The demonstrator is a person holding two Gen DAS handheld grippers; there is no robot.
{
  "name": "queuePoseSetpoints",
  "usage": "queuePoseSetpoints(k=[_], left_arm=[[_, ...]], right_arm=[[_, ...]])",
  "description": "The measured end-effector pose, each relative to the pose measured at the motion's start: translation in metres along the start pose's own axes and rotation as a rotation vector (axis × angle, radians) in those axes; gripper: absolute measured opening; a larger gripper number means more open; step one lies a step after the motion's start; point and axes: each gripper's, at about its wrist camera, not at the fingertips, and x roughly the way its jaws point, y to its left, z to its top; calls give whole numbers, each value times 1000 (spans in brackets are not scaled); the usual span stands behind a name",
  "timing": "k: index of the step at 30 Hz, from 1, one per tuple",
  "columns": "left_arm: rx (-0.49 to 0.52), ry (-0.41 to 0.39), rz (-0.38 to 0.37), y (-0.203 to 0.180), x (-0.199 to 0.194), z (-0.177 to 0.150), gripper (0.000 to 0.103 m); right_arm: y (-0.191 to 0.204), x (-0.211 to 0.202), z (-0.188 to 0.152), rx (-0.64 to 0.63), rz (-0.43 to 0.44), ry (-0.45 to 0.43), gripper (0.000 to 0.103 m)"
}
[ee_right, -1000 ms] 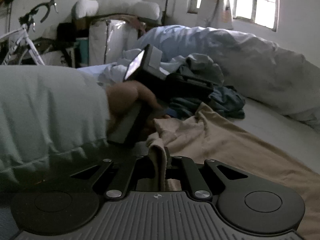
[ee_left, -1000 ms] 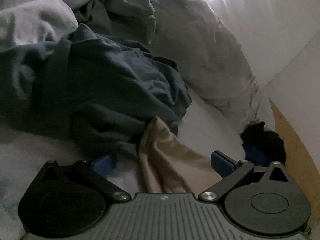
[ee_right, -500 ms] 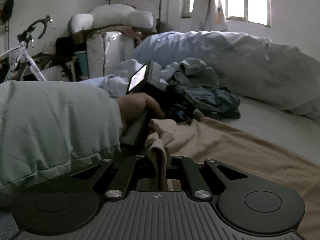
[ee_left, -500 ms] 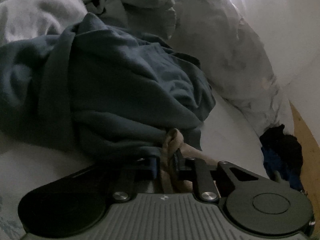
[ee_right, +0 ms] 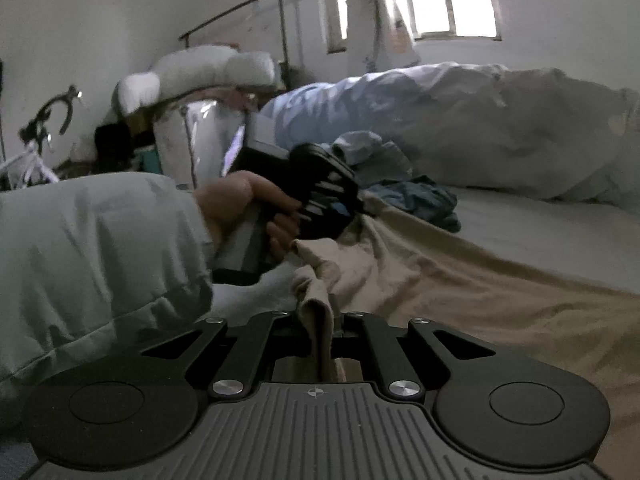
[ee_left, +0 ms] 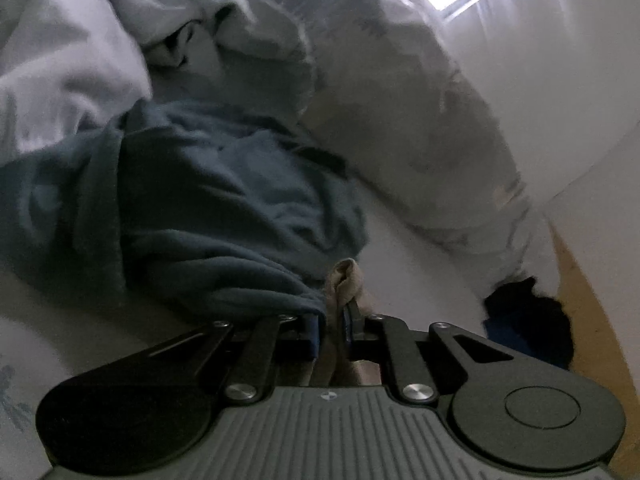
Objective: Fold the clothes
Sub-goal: 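Grasp the beige shirt corner with the left tool while the right tool holds its edge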
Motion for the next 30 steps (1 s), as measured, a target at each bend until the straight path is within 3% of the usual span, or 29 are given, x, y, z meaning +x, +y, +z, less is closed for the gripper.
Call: queuePoseSetpoints(k=[8,14,30], left_arm=[[-29,-36,-57,-35,-7,4,14],[-20,-50,-52,-66,-2,-1,13],[72,18,-27,-188,42,-13,12]], right_arm=[[-28,-26,1,102,2,-63,7],[-42,-46,0,98,-12,-94,7],[-114,-96,-18,324,-89,-206,7]])
